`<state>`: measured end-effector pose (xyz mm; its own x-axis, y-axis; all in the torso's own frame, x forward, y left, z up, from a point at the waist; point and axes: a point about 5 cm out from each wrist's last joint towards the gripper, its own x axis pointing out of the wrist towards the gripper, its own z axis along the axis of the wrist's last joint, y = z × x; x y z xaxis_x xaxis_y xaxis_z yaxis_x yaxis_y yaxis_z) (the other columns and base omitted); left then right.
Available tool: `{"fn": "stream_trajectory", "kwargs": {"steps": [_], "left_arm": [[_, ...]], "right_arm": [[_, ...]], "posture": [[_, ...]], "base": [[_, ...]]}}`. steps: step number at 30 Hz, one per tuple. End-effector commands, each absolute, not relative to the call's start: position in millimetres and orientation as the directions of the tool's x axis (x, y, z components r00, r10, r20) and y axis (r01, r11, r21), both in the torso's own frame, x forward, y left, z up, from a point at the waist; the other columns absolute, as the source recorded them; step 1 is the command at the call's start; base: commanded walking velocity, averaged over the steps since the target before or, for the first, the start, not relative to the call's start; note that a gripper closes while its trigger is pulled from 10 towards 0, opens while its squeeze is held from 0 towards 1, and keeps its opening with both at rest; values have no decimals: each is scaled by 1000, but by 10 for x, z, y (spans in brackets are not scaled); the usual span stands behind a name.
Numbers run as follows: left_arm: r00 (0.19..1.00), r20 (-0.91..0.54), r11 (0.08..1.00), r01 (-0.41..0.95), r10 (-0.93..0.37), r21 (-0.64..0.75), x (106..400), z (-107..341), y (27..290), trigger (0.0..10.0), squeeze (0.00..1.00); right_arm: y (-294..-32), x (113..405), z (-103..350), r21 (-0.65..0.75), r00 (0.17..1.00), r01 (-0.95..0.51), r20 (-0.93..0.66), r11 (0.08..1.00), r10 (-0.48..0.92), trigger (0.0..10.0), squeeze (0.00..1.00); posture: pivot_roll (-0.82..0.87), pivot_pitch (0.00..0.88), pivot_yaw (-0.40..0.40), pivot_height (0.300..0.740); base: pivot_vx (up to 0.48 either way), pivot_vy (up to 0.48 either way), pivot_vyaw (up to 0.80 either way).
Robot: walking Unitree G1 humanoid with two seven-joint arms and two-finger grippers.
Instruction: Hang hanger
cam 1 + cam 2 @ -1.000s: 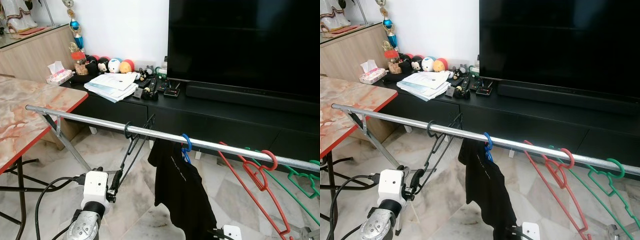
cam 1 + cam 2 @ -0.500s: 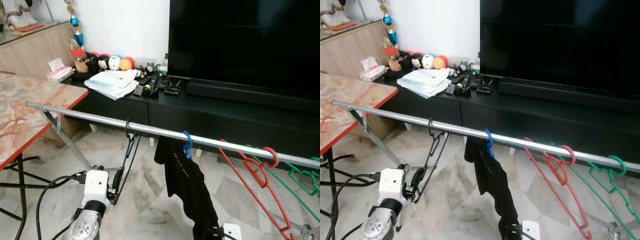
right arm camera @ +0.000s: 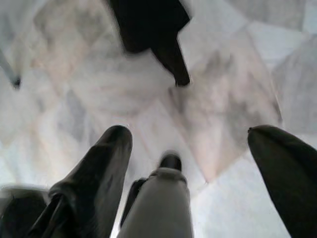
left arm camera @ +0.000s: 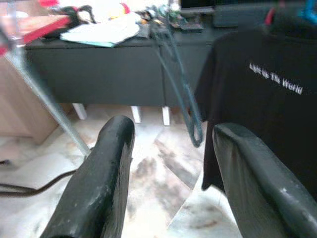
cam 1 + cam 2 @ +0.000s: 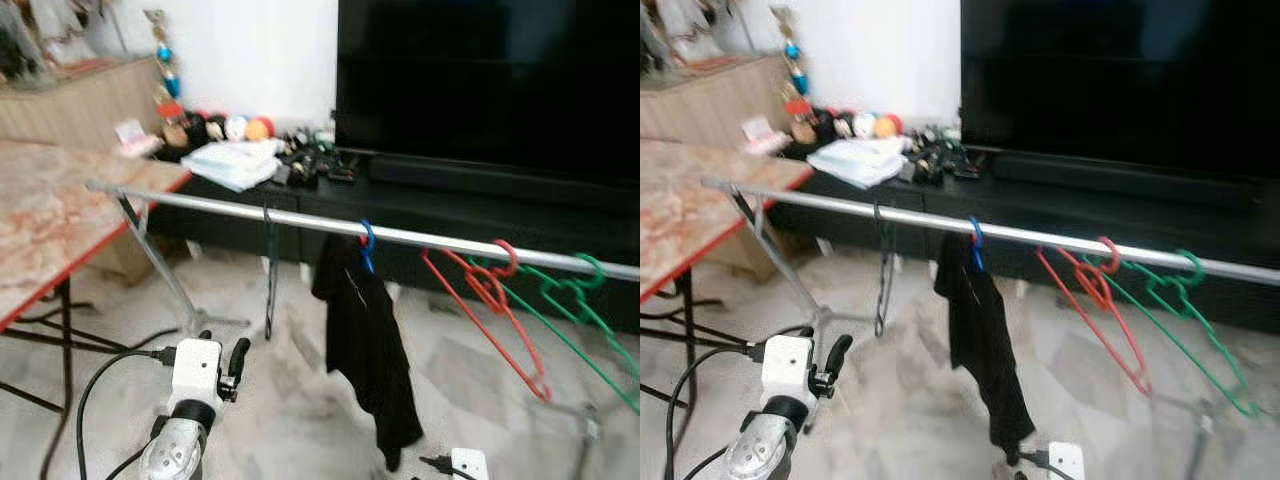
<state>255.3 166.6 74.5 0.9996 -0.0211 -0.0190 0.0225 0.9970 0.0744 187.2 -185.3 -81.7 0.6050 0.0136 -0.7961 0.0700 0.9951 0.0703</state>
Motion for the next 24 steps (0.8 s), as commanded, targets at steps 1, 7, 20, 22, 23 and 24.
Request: {"fn": "stream_trajectory", "kwargs": {"steps": [1, 7, 20, 22, 23, 24], "left_arm": [[999, -38, 997, 14, -11, 70, 2538, 716, 1690, 10000, 0], [998, -56, 998, 7, -3, 64, 2540, 681, 1703, 10000, 0], [852, -519, 997, -71, 62, 4, 2430, -139, 2115, 10000, 0], [841, -535, 993, -116, 83, -29, 2447, -145, 2165, 10000, 0], [838, -540, 986, -143, 77, -81, 2484, -143, 2197, 10000, 0], [838, -540, 986, -143, 77, -81, 2484, -143, 2197, 10000, 0]], "right_arm": [[-1845, 1960, -772, 73, 625, 64, -780, 995, 17, 10000, 0], [-1845, 1960, -771, 80, 630, 77, -777, 994, 13, 10000, 0], [-1839, 1953, -777, 77, 626, 79, -780, 994, 10, 10000, 0], [-1843, 1952, -777, 77, 627, 84, -779, 994, 7, 10000, 0], [-1851, 1953, -775, 77, 629, 89, -777, 993, 4, 10000, 0], [-1851, 1953, -775, 77, 629, 89, -777, 993, 4, 10000, 0]], "posture": [[48, 43, 23, 740], [50, 43, 23, 740], [41, 42, 23, 740], [40, 46, 23, 740], [57, 43, 19, 740], [57, 43, 19, 740]], "base": [[-289, 0, 0], [-235, 0, 0], [0, 0, 0], [0, 0, 0], [0, 0, 0], [0, 0, 0]]}}
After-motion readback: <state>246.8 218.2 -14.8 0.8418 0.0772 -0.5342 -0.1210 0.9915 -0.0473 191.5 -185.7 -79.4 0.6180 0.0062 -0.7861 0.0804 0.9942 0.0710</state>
